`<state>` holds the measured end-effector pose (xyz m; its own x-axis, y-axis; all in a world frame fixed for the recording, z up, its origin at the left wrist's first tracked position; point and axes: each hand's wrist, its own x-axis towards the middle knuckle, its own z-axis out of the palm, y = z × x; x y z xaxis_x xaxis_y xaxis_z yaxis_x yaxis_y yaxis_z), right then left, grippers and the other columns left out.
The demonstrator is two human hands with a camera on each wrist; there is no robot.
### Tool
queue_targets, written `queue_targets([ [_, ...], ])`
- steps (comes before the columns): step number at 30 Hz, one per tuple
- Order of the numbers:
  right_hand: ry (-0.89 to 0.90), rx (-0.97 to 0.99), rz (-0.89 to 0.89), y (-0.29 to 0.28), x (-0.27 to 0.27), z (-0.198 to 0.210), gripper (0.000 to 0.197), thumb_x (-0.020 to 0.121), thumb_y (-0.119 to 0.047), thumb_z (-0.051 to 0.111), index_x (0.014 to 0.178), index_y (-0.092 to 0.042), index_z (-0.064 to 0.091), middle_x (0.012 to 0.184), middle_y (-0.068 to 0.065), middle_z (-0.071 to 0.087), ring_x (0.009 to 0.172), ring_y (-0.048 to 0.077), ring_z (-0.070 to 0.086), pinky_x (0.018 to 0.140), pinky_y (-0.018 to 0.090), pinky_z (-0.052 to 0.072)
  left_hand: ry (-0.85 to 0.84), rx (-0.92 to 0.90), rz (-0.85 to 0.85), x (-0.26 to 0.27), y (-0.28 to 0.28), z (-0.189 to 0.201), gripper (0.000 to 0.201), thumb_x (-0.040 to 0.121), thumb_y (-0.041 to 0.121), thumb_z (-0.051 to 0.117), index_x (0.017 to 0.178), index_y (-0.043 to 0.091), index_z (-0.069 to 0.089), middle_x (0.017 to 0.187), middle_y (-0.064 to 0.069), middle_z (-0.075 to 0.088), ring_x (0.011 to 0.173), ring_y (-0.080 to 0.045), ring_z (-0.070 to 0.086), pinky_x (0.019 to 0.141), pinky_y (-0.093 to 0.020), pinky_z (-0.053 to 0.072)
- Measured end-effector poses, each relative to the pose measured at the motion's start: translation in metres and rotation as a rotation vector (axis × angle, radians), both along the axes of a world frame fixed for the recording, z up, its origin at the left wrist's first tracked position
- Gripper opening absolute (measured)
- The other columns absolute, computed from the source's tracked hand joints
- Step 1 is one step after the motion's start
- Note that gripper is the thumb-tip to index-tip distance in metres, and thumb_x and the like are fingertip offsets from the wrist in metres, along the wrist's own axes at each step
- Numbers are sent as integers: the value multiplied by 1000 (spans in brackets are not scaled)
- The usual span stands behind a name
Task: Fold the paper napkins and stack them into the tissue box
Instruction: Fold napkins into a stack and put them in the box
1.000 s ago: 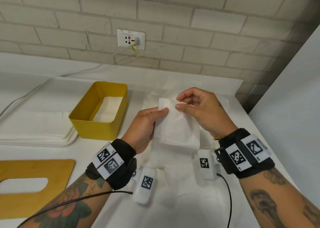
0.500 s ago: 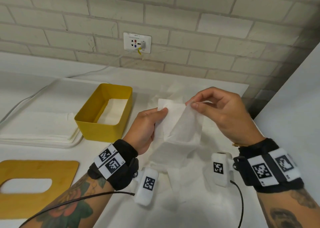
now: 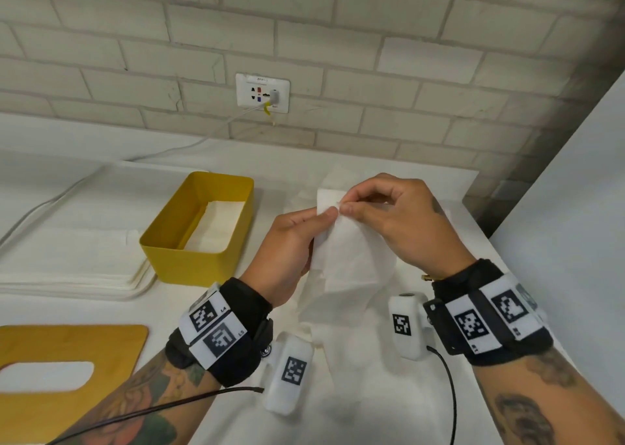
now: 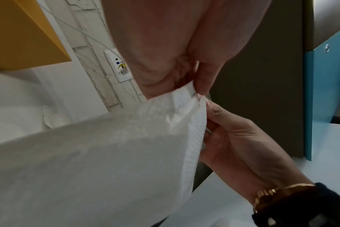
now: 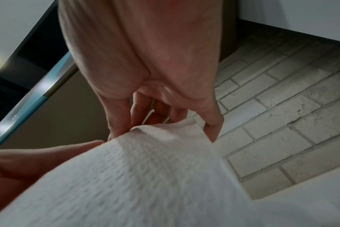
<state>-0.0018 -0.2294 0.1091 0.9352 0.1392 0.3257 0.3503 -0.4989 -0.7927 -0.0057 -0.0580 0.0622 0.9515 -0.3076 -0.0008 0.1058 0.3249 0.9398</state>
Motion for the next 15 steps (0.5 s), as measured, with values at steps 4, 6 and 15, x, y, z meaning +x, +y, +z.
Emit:
queue_targets([
  [4, -12, -6, -8, 1, 1, -4, 5, 85, -20, 81, 88, -18, 78, 94, -5, 73, 90, 5, 69, 84, 15, 51, 3, -16, -18, 0, -1, -1, 35, 104, 27, 52, 112, 1, 74, 108, -16, 77, 96, -26, 74, 81, -33, 58],
  [6, -15, 12, -19, 1, 2, -6, 5, 85, -19, 81, 88, -17, 78, 93, -5, 73, 89, 6, 69, 84, 16, 52, -44, 9, -18, 0, -1, -3, 30, 101, 24, 57, 110, 2, 74, 101, -13, 78, 89, -22, 75, 72, -27, 59],
  [15, 205, -186, 119, -36, -2, 17, 41, 77, -30, 85, 113, -39, 66, 72, -3, 66, 95, 12, 70, 99, 26, 43, -63, 24, 8, 6, 13, -4, 19, 96, 3, 62, 110, 6, 74, 107, -12, 78, 93, -23, 76, 73, -27, 60],
])
